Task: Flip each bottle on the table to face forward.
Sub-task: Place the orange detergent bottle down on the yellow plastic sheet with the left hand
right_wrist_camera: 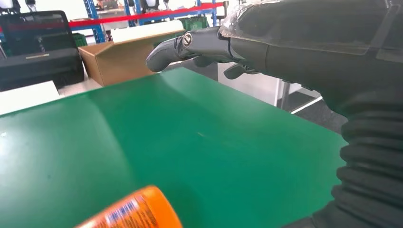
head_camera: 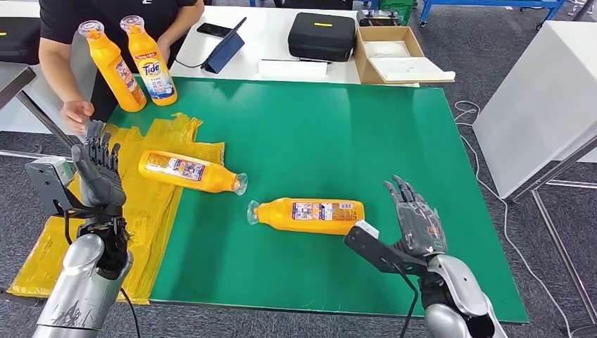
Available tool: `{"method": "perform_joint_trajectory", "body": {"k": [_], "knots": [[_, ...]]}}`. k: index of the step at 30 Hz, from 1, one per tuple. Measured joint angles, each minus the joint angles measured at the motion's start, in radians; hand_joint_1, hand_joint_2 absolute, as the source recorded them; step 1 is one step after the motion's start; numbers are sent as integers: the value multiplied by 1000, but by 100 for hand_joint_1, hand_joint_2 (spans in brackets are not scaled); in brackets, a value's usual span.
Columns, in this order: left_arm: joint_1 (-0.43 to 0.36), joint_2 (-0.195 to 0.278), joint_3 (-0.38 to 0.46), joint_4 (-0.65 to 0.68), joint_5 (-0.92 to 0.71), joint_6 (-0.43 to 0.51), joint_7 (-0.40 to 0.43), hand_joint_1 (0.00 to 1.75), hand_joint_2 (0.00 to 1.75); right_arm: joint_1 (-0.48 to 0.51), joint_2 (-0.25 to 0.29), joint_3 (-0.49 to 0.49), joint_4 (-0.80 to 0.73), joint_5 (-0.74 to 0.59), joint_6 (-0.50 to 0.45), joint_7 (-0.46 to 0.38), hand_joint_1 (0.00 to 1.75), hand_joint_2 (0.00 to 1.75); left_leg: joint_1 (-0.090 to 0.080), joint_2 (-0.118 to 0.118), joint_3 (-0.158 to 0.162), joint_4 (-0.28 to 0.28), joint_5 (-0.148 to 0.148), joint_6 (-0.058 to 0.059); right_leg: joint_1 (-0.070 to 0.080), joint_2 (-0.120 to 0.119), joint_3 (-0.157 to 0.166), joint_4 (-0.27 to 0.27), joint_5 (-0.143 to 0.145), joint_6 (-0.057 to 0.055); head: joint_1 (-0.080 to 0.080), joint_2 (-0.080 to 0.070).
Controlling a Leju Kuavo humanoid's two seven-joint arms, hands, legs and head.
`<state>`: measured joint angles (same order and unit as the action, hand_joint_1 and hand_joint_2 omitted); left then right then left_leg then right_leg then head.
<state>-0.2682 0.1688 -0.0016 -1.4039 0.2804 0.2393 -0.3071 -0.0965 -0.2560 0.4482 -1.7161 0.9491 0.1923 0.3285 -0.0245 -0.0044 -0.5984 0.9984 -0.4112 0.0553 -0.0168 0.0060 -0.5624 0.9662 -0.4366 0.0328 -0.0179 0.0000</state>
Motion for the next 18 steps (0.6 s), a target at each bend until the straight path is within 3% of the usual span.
{"method": "perform_joint_trajectory", "body": {"k": [18], "knots": [[-19, 34, -19, 10, 49, 2, 1, 0, 0, -141, 44, 42, 139, -39, 57, 18, 0, 175, 0, -1, -1, 0, 1, 0, 0, -1, 0, 0, 1, 0, 0, 0]]}}
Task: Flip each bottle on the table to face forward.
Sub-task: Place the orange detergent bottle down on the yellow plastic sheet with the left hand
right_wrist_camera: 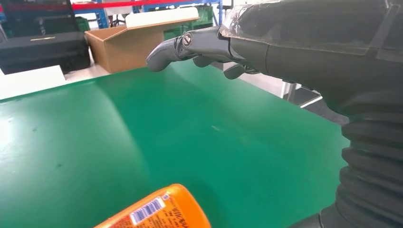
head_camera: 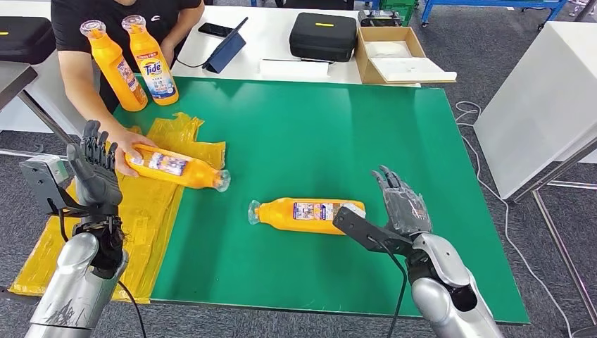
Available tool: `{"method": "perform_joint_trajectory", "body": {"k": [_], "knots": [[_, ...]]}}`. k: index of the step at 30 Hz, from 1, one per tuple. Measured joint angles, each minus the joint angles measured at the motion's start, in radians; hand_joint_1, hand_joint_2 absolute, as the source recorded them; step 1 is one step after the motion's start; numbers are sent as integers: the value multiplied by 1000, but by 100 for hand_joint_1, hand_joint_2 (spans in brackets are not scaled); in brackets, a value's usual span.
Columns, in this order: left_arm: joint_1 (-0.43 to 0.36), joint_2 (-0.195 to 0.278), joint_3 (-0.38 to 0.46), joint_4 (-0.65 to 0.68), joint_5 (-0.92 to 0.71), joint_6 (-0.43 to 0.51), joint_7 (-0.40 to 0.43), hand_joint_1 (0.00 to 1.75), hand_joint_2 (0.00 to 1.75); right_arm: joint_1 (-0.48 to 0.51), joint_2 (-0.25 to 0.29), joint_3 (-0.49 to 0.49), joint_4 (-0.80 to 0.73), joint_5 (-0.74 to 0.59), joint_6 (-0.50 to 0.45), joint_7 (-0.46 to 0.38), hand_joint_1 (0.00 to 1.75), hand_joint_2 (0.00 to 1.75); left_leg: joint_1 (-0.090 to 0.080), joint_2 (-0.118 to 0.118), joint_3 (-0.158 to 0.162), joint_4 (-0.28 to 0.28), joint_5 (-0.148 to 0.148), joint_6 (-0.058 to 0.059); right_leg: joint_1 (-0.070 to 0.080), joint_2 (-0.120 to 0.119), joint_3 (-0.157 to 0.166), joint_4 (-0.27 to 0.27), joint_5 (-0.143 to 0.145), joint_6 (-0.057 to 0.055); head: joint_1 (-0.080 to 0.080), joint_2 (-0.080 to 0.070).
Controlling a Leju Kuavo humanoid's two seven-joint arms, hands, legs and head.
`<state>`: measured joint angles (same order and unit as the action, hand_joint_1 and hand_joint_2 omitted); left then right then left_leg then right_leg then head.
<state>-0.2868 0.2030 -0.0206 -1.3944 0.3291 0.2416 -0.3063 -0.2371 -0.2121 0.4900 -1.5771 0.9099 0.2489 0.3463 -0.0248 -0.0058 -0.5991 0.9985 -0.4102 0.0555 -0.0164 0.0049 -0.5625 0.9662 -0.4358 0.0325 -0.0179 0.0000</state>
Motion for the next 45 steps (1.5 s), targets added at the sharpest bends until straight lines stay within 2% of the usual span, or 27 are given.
{"method": "perform_joint_trajectory", "body": {"k": [4, 9, 17, 26, 31, 34, 38, 45], "knots": [[-46, 5, -13, 35, 31, 14, -3, 0, 0, -106, 11, 57, 102, -35, 15, 0, 0, 175, 0, 0, 0, 0, 2, -1, 0, 0, 0, 0, 2, -1, 0, 0], [-67, 10, -18, 63, 49, 21, -11, 0, 0, -161, 27, 128, 204, -60, 46, -3, 0, 175, 1, -1, 0, 0, 3, -1, 0, 0, 0, 0, 2, -1, 0, 0], [-78, 18, -22, 88, 60, 29, -15, 0, 0, -197, 44, 211, 281, -82, 128, 1, 0, 175, 1, 0, -2, 0, 3, -1, 0, 0, -1, 0, 2, -1, 0, 0], [-84, 19, -25, 98, 67, 31, -17, 0, 0, -210, 52, 246, 337, -107, 150, -7, 0, 175, 1, 0, -2, 0, 3, -1, 0, 0, -1, 0, 2, -1, 0, 0], [-106, 20, -33, 120, 78, 41, -19, 0, 0, -218, 46, 269, 355, -213, 226, -51, 0, 175, 1, 0, -2, 0, 3, -1, 0, 0, -2, 0, 2, -1, 0, 0], [-115, 31, -38, 133, 102, 54, -28, 0, 0, -227, 39, 286, 352, -231, 242, -52, 0, 175, 1, 2, -2, 0, 3, -1, 0, 1, -1, 0, 2, -1, 0, 0], [-103, 51, -36, 135, 124, 56, -37, 0, 0, -235, 36, 303, 348, -194, 231, -23, 0, 175, 2, 1, -2, 0, 3, -1, 0, 1, -1, 0, 2, -1, 0, 0], [-63, 65, -17, 114, 128, 51, -41, 0, 0, -245, 39, 313, 376, -85, 153, 15, 0, 175, 2, 1, -2, 0, 3, -1, 0, 1, -1, 0, 2, -1, 0, 0]]}}
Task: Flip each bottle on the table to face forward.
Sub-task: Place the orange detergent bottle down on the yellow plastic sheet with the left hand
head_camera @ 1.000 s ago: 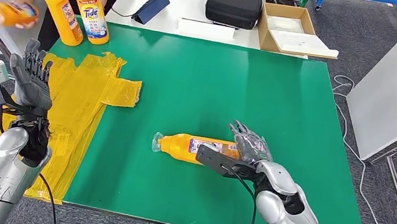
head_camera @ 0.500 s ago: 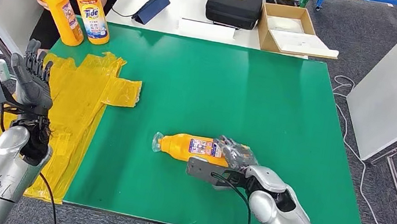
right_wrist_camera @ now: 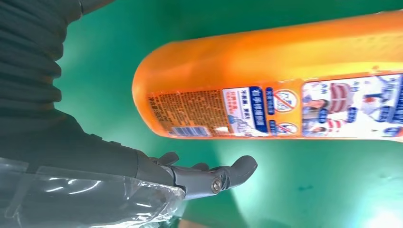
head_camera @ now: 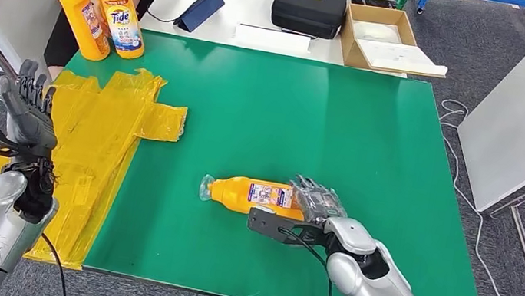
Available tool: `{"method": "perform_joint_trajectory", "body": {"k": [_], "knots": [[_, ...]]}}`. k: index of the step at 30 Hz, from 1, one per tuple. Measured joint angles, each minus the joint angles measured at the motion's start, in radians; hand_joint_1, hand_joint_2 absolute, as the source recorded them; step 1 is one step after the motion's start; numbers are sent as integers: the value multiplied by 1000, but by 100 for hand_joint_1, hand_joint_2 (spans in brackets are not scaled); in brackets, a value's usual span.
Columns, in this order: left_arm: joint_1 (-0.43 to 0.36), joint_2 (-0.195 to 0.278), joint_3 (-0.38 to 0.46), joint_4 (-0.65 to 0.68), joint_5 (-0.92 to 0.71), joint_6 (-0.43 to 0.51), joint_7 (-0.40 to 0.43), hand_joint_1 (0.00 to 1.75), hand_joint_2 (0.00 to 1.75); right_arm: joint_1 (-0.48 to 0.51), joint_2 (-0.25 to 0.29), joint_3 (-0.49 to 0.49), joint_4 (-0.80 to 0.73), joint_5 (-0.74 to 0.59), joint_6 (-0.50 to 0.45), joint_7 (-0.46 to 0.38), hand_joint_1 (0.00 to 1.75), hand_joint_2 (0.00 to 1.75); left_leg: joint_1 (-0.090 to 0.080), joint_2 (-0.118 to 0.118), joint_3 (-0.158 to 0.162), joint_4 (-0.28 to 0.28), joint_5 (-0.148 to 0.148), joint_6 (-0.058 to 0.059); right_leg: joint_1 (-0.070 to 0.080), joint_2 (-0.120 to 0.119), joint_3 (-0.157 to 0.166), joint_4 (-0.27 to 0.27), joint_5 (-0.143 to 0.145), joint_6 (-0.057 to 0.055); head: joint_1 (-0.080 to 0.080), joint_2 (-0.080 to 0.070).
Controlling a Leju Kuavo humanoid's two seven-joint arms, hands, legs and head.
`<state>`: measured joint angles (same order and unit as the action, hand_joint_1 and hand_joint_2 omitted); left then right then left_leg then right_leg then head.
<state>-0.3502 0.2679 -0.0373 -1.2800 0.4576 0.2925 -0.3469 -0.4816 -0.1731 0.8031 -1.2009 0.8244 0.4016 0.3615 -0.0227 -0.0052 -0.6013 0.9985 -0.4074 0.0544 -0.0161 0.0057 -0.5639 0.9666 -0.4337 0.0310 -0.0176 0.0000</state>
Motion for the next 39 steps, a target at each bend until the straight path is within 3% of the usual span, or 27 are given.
{"method": "perform_joint_trajectory", "body": {"k": [11, 19, 39], "knots": [[0, 9, 1, -1, -4, -2, 2, 0, 0, -6, 14, -7, 71, 25, -18, 1, 0, 175, 0, 0, 0, 0, 0, 0, 0, 0, 0, 0, 0, 0, 0, 0], [1, 19, 11, -1, 1, -5, 0, 0, 0, -8, 19, -21, 87, 112, -57, 21, 0, 175, 0, 0, 0, 0, 0, 0, 0, 0, 0, 0, 0, 0, 0, 0], [18, 31, 13, -2, 29, -1, -12, 0, 0, 7, 19, -58, 98, 128, -63, 11, 0, 175, 0, 0, 0, 0, 0, 0, 0, 0, -1, 0, 0, 0, 0, 0]]}}
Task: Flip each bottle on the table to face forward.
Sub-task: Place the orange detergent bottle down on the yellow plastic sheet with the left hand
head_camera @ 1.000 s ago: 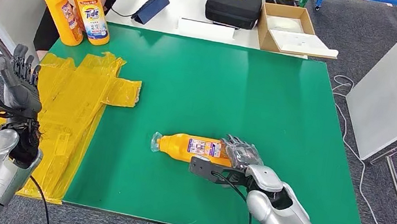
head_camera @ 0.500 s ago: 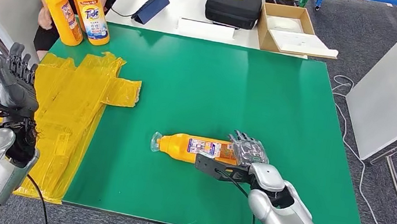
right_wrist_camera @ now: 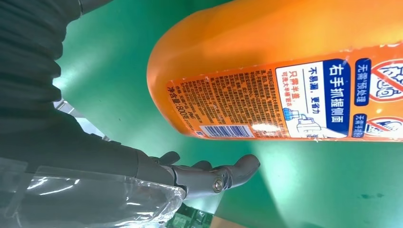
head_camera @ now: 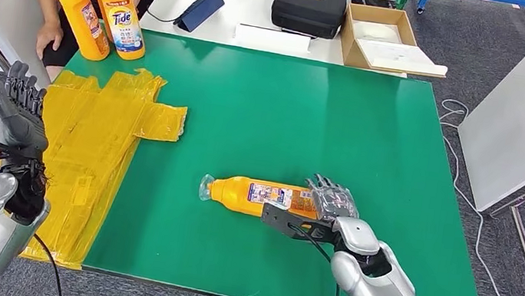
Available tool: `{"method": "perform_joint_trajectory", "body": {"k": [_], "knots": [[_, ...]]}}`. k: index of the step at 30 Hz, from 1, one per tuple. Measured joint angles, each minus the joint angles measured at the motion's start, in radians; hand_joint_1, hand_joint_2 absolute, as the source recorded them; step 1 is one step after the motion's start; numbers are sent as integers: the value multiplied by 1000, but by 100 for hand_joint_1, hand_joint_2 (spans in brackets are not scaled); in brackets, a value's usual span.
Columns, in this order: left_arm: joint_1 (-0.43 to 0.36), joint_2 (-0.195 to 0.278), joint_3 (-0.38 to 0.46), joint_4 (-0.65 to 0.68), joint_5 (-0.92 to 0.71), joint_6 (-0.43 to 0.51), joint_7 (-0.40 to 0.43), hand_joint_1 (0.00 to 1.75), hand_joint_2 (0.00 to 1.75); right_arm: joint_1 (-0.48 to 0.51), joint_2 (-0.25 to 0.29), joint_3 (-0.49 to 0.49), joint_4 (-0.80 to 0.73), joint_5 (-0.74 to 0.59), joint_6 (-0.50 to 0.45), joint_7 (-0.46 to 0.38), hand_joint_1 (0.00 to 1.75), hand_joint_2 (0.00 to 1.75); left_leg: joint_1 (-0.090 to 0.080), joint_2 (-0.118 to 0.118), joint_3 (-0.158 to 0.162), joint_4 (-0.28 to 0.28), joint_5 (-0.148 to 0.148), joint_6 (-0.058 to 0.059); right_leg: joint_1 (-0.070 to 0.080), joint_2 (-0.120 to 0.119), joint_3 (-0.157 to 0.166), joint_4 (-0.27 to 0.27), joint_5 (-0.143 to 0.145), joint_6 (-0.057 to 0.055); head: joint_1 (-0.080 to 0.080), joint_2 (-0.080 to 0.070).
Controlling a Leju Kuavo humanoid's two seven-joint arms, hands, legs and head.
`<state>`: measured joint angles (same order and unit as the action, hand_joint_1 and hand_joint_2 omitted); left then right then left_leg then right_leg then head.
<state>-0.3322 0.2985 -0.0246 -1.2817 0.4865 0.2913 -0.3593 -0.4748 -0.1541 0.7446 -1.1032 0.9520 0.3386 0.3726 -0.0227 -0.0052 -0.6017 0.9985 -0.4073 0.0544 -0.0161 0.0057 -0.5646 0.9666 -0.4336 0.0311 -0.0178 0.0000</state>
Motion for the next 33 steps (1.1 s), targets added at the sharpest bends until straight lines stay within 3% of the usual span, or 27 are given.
{"method": "perform_joint_trajectory", "body": {"k": [17, 33], "knots": [[20, 4, 14, -22, 1, 2, -1, 0, 0, 2, 18, -9, 1, -3, 7, -11, 0, 175, 0, 0, 0, 0, 0, 0, 0, 0, 0, 0, 0, 0, 0, 0], [-16, 0, -23, -19, -3, 1, 6, 0, 0, 42, 45, -35, 52, 1, -34, 9, 0, 175, 0, 0, 0, 0, 0, 0, 0, 0, -2, 0, 0, 0, 0, 0]]}}
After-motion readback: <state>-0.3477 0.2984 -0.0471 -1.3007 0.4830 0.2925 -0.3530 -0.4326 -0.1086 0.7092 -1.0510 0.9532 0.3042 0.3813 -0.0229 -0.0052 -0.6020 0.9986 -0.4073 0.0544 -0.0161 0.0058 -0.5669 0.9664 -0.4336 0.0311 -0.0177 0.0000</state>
